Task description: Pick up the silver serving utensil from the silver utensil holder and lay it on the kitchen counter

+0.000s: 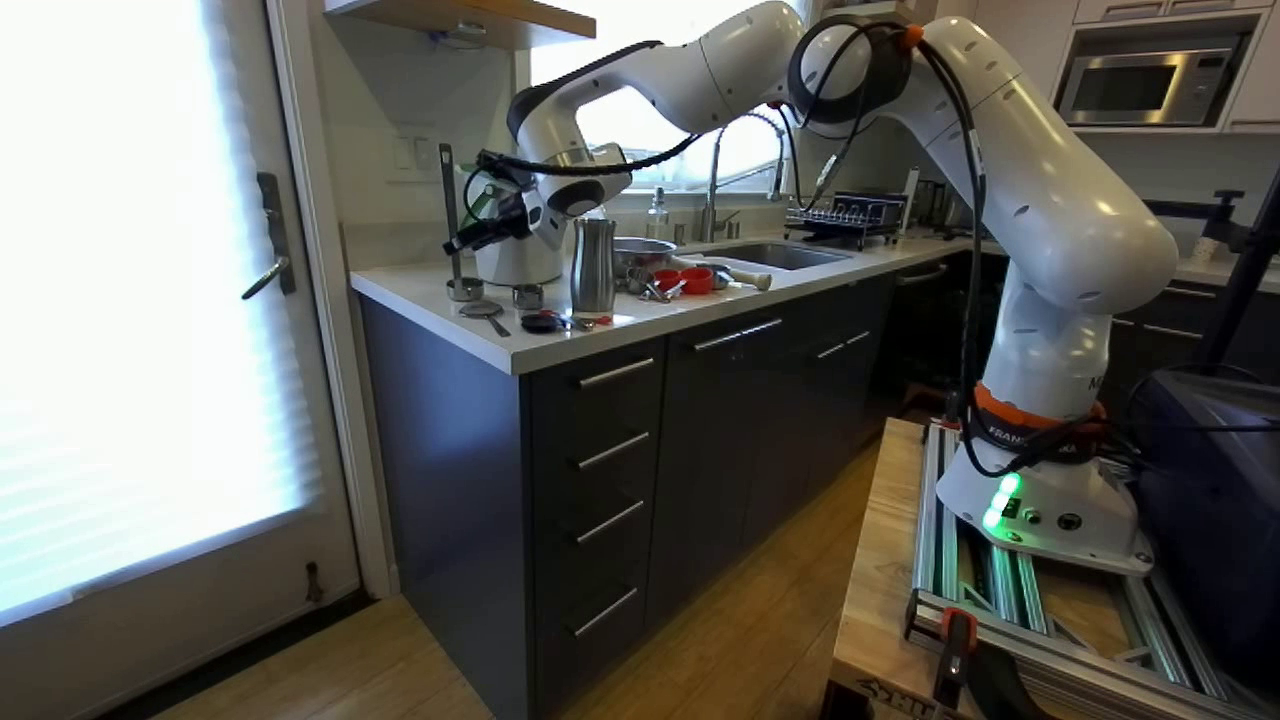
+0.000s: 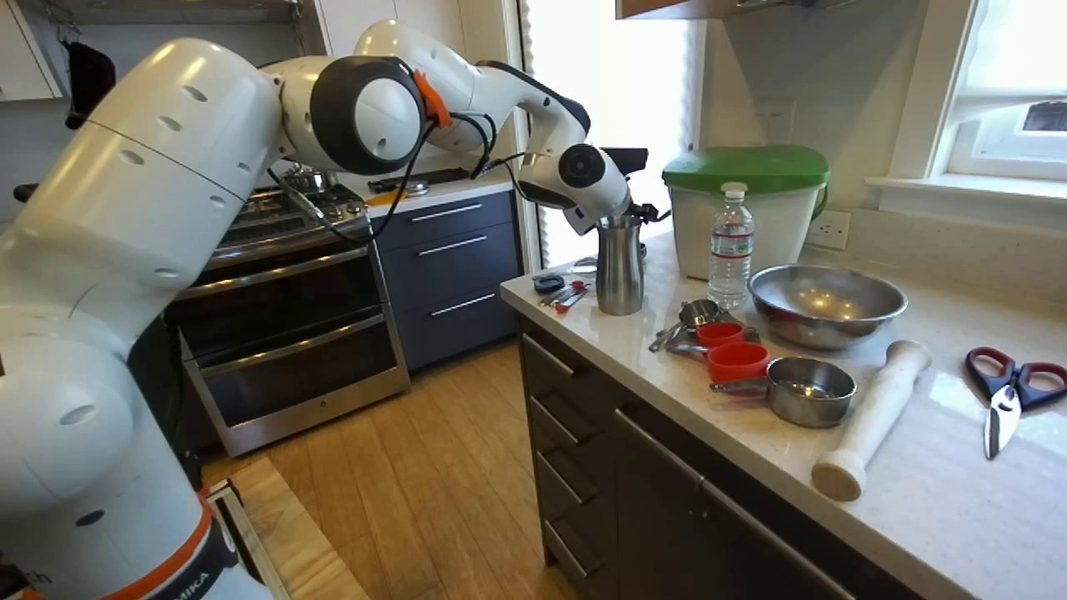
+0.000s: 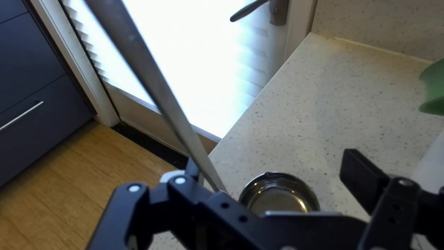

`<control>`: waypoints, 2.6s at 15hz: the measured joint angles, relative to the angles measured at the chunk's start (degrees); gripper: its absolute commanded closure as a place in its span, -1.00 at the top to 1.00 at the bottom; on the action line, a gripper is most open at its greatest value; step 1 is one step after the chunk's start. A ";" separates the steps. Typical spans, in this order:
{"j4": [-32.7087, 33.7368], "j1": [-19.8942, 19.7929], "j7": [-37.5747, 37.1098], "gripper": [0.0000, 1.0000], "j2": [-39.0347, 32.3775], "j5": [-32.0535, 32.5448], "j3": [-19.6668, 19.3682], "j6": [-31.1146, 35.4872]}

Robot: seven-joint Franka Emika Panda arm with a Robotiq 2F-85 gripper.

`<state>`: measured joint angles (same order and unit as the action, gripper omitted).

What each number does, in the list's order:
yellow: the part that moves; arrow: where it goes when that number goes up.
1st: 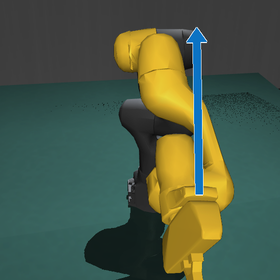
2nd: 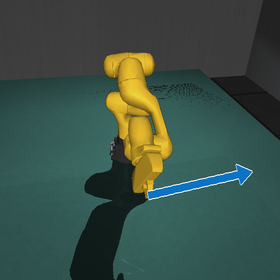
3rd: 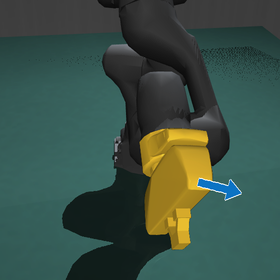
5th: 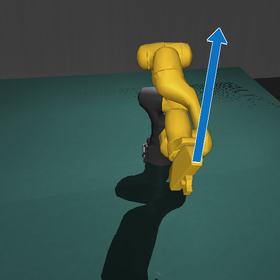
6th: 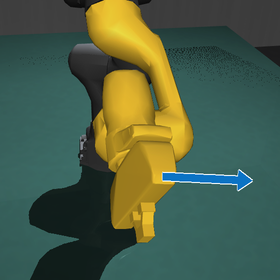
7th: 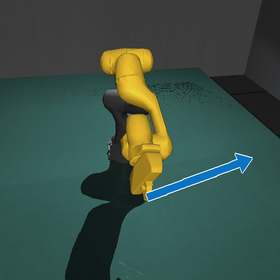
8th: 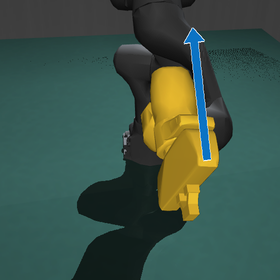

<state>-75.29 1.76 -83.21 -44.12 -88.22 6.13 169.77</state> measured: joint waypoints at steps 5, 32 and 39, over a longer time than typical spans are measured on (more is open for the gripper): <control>0.28 0.01 0.00 1.00 0.00 0.00 0.00 0.00; 3.56 -0.01 9.43 1.00 2.01 -7.32 0.92 0.01; 3.56 -0.01 13.65 1.00 3.14 -11.60 0.92 0.01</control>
<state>-71.74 1.76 -69.56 -40.98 -99.82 7.05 169.77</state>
